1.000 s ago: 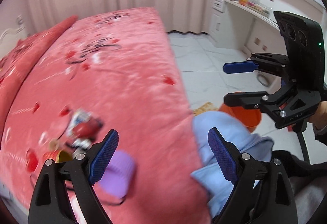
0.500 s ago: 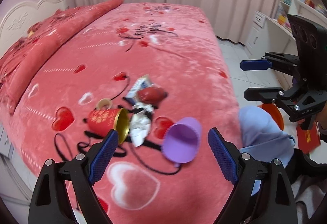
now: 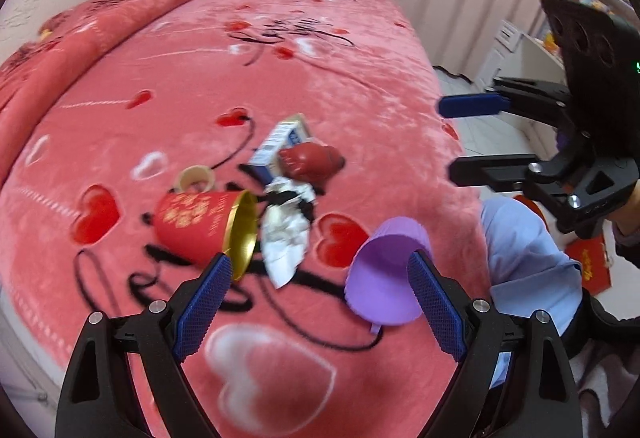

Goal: Collect trash
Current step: 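Grasp the white tissue with the left tool while the right tool grasps the red plush toy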

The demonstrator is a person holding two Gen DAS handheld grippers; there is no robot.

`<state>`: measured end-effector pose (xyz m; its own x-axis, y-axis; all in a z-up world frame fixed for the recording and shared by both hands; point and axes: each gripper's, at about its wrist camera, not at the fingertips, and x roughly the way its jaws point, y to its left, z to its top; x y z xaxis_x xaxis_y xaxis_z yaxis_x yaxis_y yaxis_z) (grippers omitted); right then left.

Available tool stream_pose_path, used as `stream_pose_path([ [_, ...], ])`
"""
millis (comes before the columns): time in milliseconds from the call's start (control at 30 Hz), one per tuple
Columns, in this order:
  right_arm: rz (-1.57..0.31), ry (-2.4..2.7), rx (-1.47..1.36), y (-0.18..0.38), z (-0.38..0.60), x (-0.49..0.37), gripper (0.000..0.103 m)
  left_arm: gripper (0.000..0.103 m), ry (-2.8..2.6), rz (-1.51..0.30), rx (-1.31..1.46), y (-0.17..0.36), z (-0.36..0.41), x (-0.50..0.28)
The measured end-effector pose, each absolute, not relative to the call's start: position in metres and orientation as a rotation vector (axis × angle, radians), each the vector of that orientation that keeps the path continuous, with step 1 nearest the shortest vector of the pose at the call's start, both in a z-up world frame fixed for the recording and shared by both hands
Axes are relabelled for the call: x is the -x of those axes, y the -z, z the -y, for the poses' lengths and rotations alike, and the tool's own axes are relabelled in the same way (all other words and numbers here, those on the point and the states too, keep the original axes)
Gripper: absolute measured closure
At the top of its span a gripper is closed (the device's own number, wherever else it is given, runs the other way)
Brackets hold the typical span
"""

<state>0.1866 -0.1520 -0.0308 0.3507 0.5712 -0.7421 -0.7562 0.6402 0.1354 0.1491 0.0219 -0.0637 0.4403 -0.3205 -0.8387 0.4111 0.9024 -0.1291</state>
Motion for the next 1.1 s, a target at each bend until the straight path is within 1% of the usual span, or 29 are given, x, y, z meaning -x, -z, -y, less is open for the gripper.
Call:
stream_pose_path([
  [333, -0.897, -0.894, 0.261, 0.059, 0.142, -0.221, 0.031, 0.015, 0.527, -1.096, -0.111, 0.094, -0.013, -0.192],
  [367, -0.903, -0.894, 0.262, 0.063, 0.142, -0.225, 0.031, 0.017, 0.534, -1.105, -0.108, 0.096, -0.012, -0.195],
  [400, -0.907, -0.895, 0.261, 0.065, 0.141, -0.227, 0.031, 0.025, 0.547, -1.115, -0.102, 0.099, -0.012, -0.199],
  [433, -0.91, -0.896, 0.259, 0.067, 0.141, -0.23, 0.031, 0.028, 0.562, -1.135, -0.094, 0.103, -0.013, -0.204],
  [667, -0.935, -0.912, 0.258, 0.085, 0.134, -0.246, 0.031, 0.029, 0.583, -1.168, -0.099, 0.116, -0.01, -0.223],
  [700, -0.936, -0.914, 0.261, 0.086, 0.132, -0.247, 0.031, 0.032, 0.593, -1.17, -0.102, 0.117, -0.008, -0.225],
  [833, -0.95, -0.926, 0.289, 0.097, 0.124, -0.255, 0.032, 0.038, 0.594, -1.179, -0.134, 0.12, -0.005, -0.232],
  [933, -0.958, -0.927, 0.307, 0.106, 0.118, -0.262, 0.032, 0.037, 0.598, -1.189, -0.134, 0.123, -0.005, -0.236],
  [1100, -0.966, -0.939, 0.347, 0.119, 0.107, -0.269, 0.033, 0.037, 0.558, -1.218, -0.252, 0.131, -0.008, -0.234],
])
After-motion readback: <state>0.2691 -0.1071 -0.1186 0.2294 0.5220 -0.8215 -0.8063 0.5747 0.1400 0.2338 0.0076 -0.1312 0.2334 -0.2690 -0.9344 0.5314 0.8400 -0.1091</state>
